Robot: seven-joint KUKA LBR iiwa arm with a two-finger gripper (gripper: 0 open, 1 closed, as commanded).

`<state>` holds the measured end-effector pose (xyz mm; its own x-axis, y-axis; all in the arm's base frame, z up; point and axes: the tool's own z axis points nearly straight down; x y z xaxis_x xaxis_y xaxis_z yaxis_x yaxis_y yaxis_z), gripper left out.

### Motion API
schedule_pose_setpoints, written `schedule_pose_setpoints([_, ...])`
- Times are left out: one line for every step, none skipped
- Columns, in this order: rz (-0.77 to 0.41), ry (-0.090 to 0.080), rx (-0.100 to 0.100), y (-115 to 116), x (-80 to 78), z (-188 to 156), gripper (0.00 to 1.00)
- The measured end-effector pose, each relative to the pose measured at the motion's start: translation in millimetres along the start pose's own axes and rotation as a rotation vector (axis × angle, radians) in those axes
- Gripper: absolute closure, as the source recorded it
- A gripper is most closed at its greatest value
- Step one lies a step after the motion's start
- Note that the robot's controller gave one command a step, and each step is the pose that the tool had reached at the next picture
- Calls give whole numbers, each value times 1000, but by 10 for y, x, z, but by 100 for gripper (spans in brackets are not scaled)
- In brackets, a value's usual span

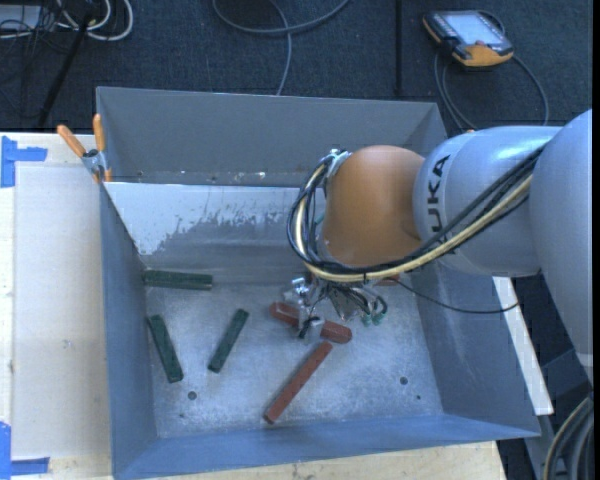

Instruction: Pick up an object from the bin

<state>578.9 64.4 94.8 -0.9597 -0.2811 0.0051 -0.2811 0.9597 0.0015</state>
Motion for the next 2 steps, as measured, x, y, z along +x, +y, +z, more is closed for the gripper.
schedule_pose_setpoints([-163, -7, 1, -428, -66, -698, 0])
schedule_pose_setpoints([-162, -6, 1, -428, -65, -697, 0])
